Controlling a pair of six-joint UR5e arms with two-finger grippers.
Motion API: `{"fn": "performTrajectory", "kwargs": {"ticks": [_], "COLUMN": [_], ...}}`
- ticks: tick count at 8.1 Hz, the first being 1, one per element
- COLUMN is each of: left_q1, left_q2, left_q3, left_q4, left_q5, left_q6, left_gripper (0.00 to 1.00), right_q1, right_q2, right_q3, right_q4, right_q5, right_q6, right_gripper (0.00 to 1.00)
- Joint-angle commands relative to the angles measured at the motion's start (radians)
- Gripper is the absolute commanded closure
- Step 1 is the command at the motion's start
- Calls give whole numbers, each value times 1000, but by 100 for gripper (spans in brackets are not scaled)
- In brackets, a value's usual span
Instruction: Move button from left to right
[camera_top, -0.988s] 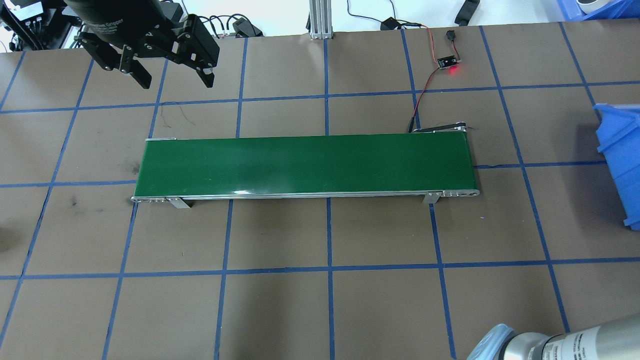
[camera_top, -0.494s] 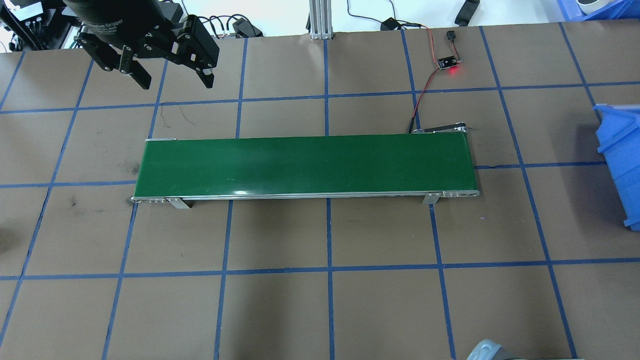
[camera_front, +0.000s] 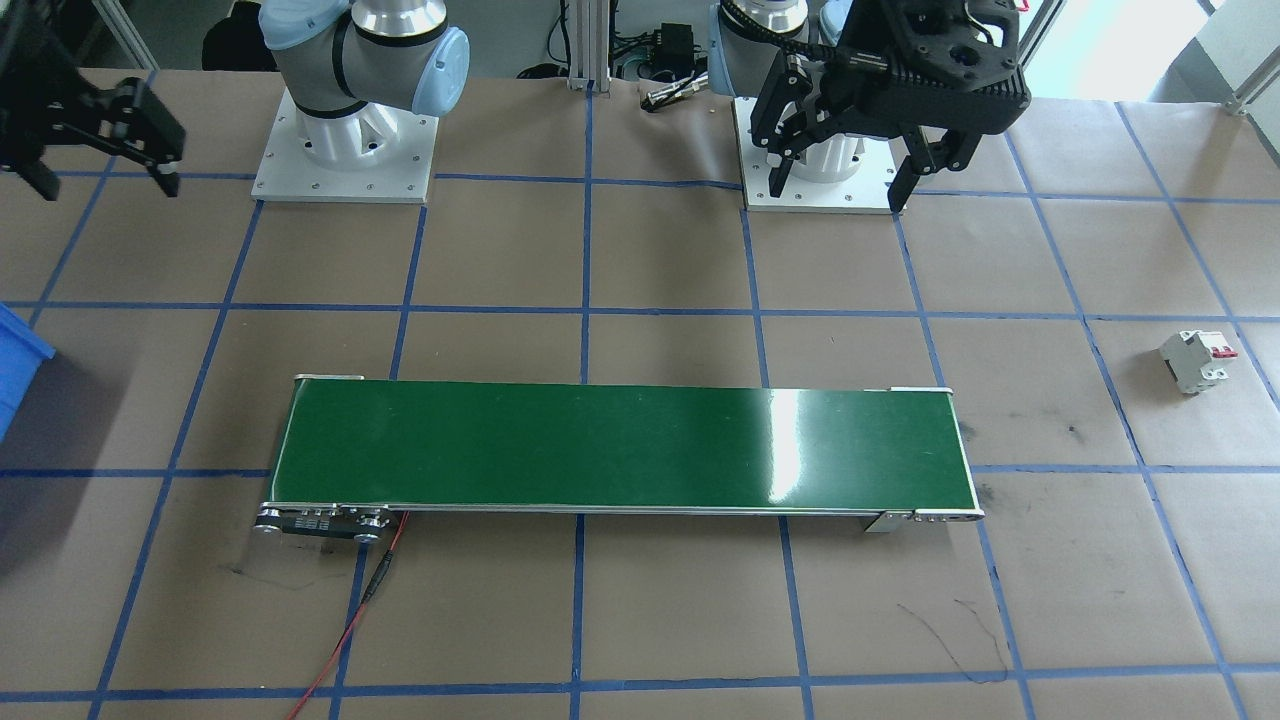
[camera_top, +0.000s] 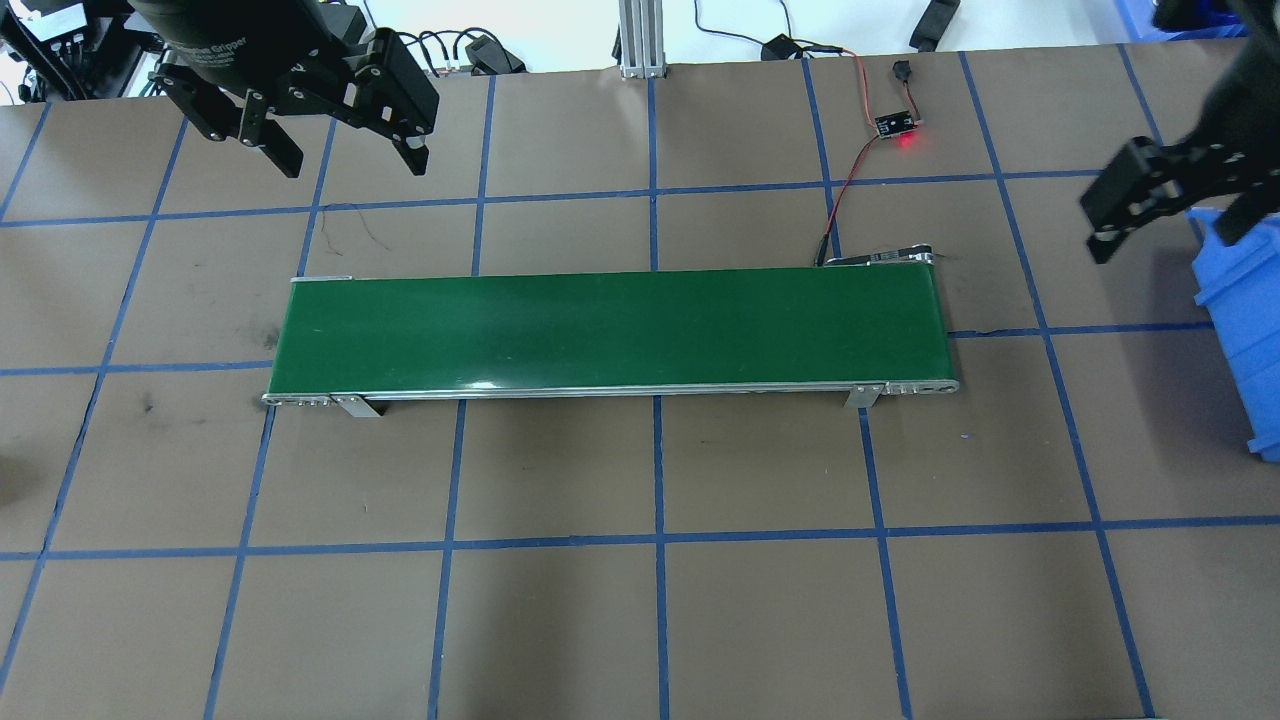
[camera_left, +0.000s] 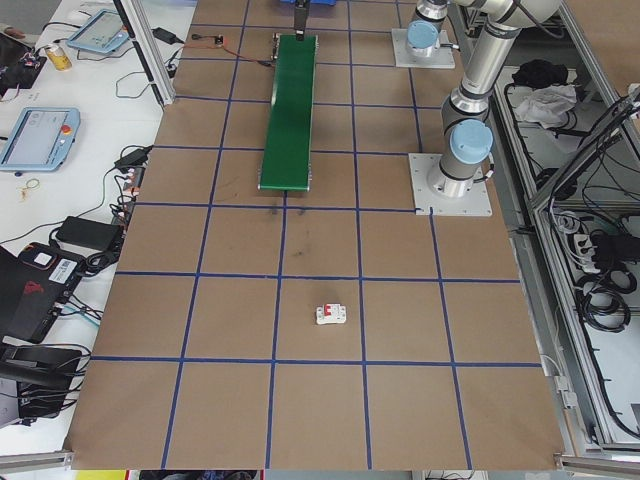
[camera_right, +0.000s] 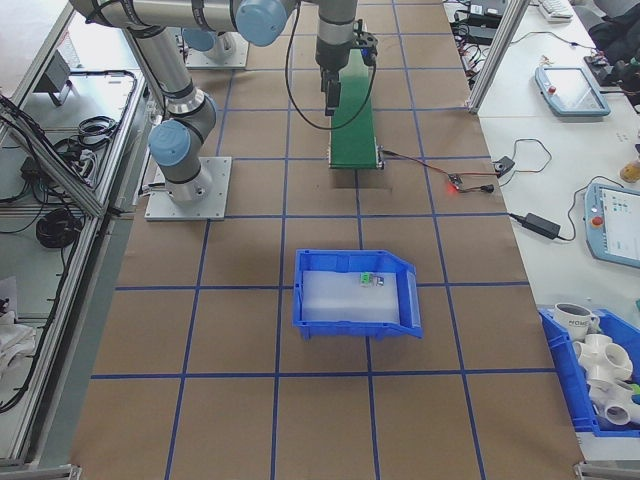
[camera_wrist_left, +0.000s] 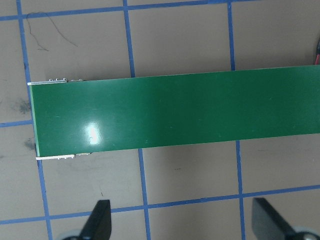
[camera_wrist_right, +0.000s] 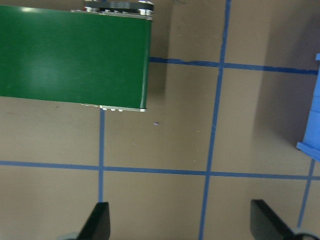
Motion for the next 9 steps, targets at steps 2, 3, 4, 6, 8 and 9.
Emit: {"fn": "performTrajectory", "kwargs": {"ticks": [2,3,4,6,8,9], "left_q1": [0,0,0,0,0,0], "left_q2": [0,2,2,2,2,2], "left_q3": [0,0,0,0,0,0], "left_q4": [0,-2,-2,-2,-2,-2], "left_q5": [0,0,0,0,0,0], "left_q6": [0,0,0,0,0,2], "left_gripper": [0,0,0,0,0,0], "right_q1": [305,305,305,305,305,305], "right_q2": [86,91,92,92,92,92], "right_q3": [-8,-8,-9,-9,-9,-9], "right_q4": [-226,-243,-247,-245,-245,-245], "right_q5": [-3,-3,-4,-9,-15,-18], "right_q6": [392,391,389,387,386,384], "right_gripper": [0,0,0,0,0,0]}}
